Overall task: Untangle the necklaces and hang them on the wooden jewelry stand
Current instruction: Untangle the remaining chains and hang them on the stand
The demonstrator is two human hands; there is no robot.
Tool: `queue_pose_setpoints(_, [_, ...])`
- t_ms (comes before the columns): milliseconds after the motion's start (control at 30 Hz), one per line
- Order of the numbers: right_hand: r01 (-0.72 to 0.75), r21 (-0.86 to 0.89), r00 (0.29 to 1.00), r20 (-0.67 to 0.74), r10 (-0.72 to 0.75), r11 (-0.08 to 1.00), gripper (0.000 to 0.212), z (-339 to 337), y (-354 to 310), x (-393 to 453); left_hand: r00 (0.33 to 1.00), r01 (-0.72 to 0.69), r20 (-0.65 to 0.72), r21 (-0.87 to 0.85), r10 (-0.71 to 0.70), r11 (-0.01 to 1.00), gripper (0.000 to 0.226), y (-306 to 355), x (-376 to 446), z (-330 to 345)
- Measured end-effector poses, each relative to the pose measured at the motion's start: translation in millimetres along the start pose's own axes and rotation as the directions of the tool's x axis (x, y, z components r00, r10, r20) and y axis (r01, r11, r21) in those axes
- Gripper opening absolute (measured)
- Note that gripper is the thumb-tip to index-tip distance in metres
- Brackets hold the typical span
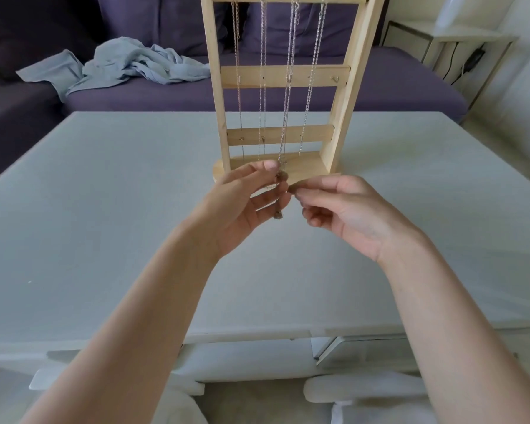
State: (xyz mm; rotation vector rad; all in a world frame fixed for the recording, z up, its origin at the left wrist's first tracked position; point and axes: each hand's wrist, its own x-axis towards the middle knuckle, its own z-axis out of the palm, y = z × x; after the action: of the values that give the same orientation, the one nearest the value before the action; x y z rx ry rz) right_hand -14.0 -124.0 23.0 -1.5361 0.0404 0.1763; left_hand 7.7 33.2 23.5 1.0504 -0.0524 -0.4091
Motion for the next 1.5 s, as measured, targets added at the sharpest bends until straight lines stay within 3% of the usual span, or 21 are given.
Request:
queue_pose_setpoints(100, [0.02, -0.026, 0.995, -0.1, -0.022, 0.999, 0.011, -3.0, 0.3, 1.6, 0.998, 0.0, 0.055, -0.041, 0.003, 0.999, 0.023, 3.4, -1.1, 2.1])
queue_pose_setpoints(200, [0.012, -0.03, 0.998, -0.063, -0.013, 0.999, 0.01, -0.1, 0.3, 0.2, 0.996, -0.012, 0.085, -0.078, 0.019, 0.997, 0.04, 5.9, -1.4, 4.1])
queue_pose_setpoints(433, [-0.025, 0.091, 0.995, 0.098, 0.017, 0.995, 0.017, 5.8, -2.4, -2.3, 0.996, -0.038, 0.083, -0.066, 0.043, 0.997, 0.035, 5.6, -1.6, 4.1])
queue_pose_setpoints(633, [-0.006, 0.089, 1.0, 0.022, 0.004, 0.996, 0.013, 3.7, -2.8, -2.6, 0.992, -0.063, 0.119, 0.106, 0.05, 0.992, 0.034, 3.1, -2.4, 3.1])
queue_pose_setpoints(933, [-0.071, 0.12, 0.982, 0.181, 0.048, 0.99, 0.015, 6.9, -5.9, -4.8, 0.98, -0.153, 0.133, 0.044, 0.146, 0.987, 0.042, 5.8, -2.3, 3.0])
queue_pose_setpoints(1133, [0.04, 0.077, 0.998, -0.048, -0.037, 0.996, 0.011, 0.3, -5.3, -1.2, 0.977, -0.193, 0.125, 0.186, 0.171, 0.963, 0.034, 5.9, -2.3, 3.6])
queue_pose_setpoints(1300, [0.108, 0.076, 0.994, -0.009, -0.108, 0.991, 0.017, 3.9, -4.4, -1.0, 0.981, -0.176, 0.13, 0.279, 0.145, 0.944, 0.031, 3.3, -1.6, 4.0])
queue_pose_setpoints(1500, [0.052, 0.037, 0.99, -0.13, -0.046, 0.998, 0.007, 2.0, -0.2, 0.9, 0.986, -0.169, 0.067, 0.354, 0.155, 0.92, 0.026, 1.2, -0.1, 1.7])
